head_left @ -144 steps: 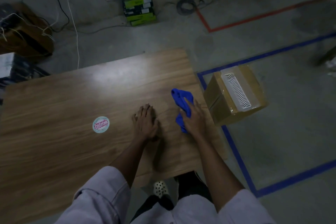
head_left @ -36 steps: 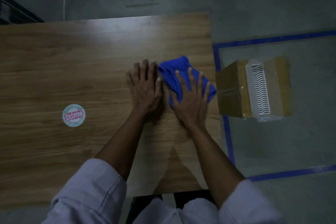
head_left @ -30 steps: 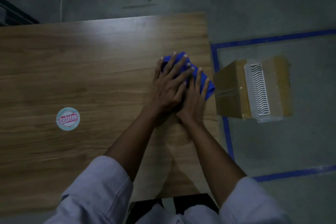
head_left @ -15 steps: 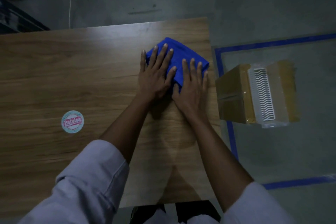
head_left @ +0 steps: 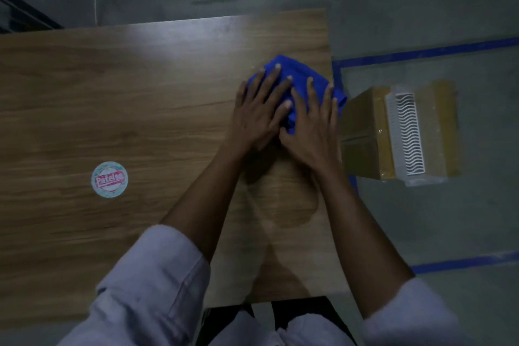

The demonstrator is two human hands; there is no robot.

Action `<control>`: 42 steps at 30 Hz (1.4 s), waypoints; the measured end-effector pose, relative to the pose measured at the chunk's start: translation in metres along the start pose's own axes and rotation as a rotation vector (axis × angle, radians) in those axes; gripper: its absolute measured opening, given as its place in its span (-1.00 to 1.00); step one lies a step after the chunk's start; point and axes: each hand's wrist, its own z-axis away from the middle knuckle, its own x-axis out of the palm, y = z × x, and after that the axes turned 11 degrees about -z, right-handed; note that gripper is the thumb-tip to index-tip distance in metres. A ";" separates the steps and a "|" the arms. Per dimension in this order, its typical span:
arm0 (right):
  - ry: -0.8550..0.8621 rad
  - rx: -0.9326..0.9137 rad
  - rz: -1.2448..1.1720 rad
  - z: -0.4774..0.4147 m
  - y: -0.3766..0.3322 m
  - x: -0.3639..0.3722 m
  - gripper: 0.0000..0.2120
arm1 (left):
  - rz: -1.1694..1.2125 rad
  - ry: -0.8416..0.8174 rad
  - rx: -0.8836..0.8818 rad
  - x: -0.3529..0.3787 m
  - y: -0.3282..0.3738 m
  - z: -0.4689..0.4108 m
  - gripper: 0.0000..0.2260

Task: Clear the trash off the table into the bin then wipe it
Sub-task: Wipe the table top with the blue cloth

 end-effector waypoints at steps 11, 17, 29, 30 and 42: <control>0.151 -0.100 -0.075 0.003 -0.003 0.022 -0.20 | -0.154 0.022 -0.368 0.018 -0.064 0.036 -0.42; 0.197 0.102 0.014 -0.067 -0.020 0.019 -0.34 | -0.139 0.084 -0.362 0.020 -0.066 0.030 -0.43; -0.055 0.178 -0.920 0.005 -0.072 0.000 -0.46 | 0.494 0.499 -0.592 -0.039 -0.063 0.015 -0.60; 0.080 0.241 -0.913 0.007 -0.061 -0.010 -0.48 | 0.351 0.395 -0.464 -0.037 -0.059 0.009 -0.57; 0.138 -0.034 0.023 -0.068 -0.052 0.043 -0.33 | 0.233 0.283 -0.270 0.020 -0.070 0.012 -0.54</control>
